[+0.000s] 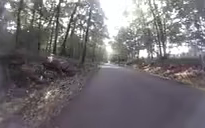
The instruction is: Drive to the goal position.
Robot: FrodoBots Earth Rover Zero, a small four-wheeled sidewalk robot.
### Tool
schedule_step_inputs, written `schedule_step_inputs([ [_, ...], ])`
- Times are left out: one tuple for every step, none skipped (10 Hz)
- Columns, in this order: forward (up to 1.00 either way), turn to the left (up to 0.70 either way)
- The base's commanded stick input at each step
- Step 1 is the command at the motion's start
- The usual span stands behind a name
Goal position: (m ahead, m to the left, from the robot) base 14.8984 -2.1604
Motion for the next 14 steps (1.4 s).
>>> schedule_step_inputs([
  [0.70,-0.01],
  [0.70,-0.01],
  [0.70,-0.01],
  [0.70,-0.01],
  [0.70,-0.01],
  [0.70,-0.01],
  [0.70,-0.01],
  [0.70,-0.01],
  [0.70,-0.01],
  [0.70,-0.01],
  [0.70,-0.01],
  [0.70,-0.01],
  [0.70,-0.01],
  [0.70,-0.01],
])
